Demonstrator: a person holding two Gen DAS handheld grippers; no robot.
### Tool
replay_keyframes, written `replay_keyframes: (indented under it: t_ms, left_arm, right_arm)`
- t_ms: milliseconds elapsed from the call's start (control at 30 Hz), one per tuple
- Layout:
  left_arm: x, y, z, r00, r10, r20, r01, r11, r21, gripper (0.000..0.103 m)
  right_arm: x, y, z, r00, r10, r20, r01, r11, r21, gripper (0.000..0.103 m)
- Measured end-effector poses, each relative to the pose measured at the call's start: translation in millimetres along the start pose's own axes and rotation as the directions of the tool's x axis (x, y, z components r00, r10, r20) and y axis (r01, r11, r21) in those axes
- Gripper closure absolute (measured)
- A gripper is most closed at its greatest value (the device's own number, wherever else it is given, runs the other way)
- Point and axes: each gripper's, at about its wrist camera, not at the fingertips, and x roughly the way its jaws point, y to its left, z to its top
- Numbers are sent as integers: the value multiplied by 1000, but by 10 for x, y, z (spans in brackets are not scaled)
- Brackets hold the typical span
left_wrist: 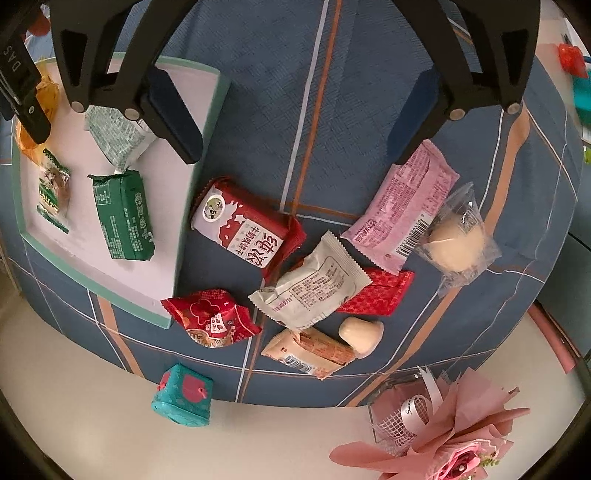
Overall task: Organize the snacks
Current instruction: 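Open the right tool over the tray while the left releases the white-green packet, then withdraw both tools from the tray back toward the snack pile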
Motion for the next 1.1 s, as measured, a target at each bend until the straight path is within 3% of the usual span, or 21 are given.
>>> replay_keyframes:
  t_ms: [267, 500, 800, 1100]
  left_arm:
    - [12, 75, 25, 1000, -9, 1, 9, 1000, -23, 3]
    - [-51, 291, 62, 1000, 3, -6, -3, 998, -56, 3]
    - [-95, 753, 44, 998, 33, -52, -41, 986, -159, 3]
    - [-158, 957, 68, 998, 12, -58, -24, 977, -212, 3]
  right_arm:
    - [-85, 119, -5, 1000, -1, 17, 1, 1000, -19, 0]
    - [-204, 502, -83, 999, 26, 36, -22, 993, -113, 0]
    - [-61, 1104, -329, 998, 51, -47, -62, 957, -283, 0]
    - [85, 1279, -465, 996, 16, -85, -44, 939, -341, 0]
